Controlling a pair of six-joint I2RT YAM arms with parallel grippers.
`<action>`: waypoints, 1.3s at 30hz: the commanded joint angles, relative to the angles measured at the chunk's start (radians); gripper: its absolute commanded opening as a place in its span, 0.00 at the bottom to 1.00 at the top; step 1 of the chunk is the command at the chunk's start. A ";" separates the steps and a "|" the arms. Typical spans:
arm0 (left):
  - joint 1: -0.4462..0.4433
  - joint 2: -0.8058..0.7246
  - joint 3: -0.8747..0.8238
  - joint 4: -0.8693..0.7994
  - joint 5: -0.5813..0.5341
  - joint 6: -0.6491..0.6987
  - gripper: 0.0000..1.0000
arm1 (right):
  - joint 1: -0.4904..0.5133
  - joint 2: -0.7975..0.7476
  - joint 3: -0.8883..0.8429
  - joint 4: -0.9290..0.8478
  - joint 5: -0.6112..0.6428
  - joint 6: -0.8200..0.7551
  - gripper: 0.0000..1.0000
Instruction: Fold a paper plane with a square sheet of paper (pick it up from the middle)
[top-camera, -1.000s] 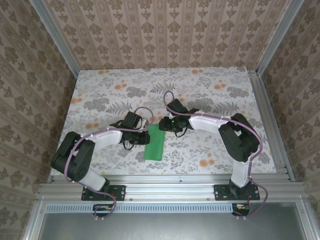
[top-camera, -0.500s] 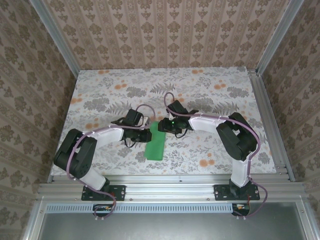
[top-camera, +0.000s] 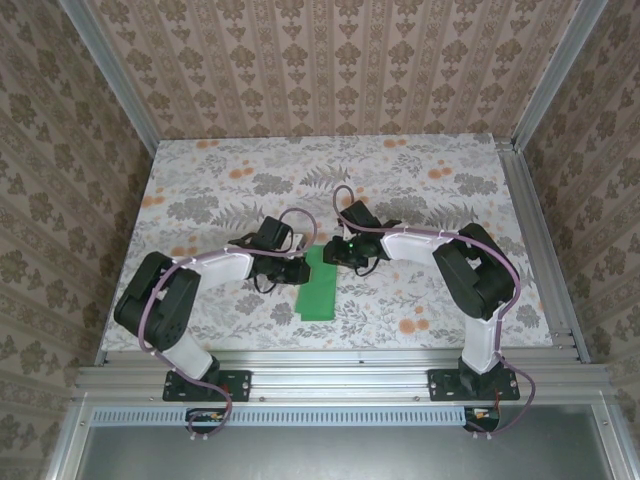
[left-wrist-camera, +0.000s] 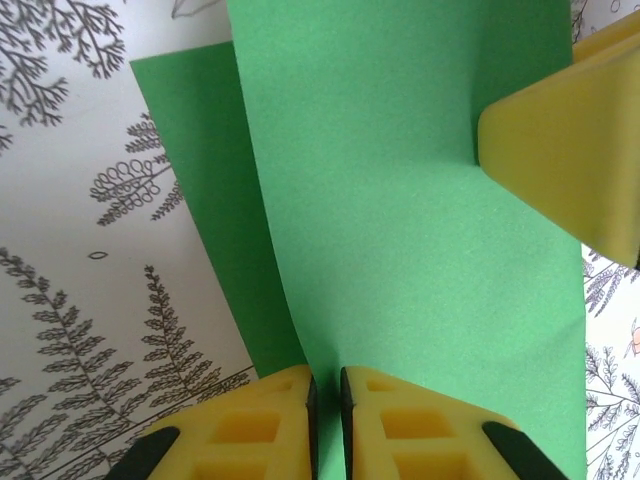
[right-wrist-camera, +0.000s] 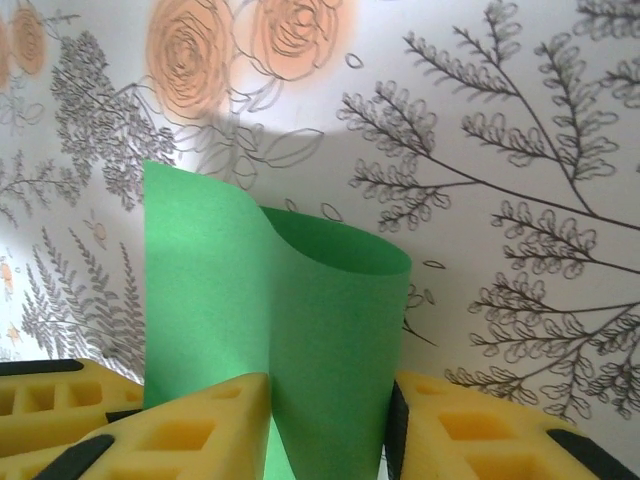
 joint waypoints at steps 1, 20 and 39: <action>-0.012 0.020 0.040 -0.004 0.019 0.006 0.17 | -0.013 0.013 -0.024 0.004 -0.024 -0.024 0.36; -0.022 -0.001 0.072 -0.060 0.008 0.029 0.30 | -0.035 -0.004 -0.056 -0.003 -0.022 -0.079 0.27; 0.062 0.011 0.071 0.029 0.065 0.000 0.42 | -0.026 -0.019 -0.042 -0.052 -0.018 -0.189 0.27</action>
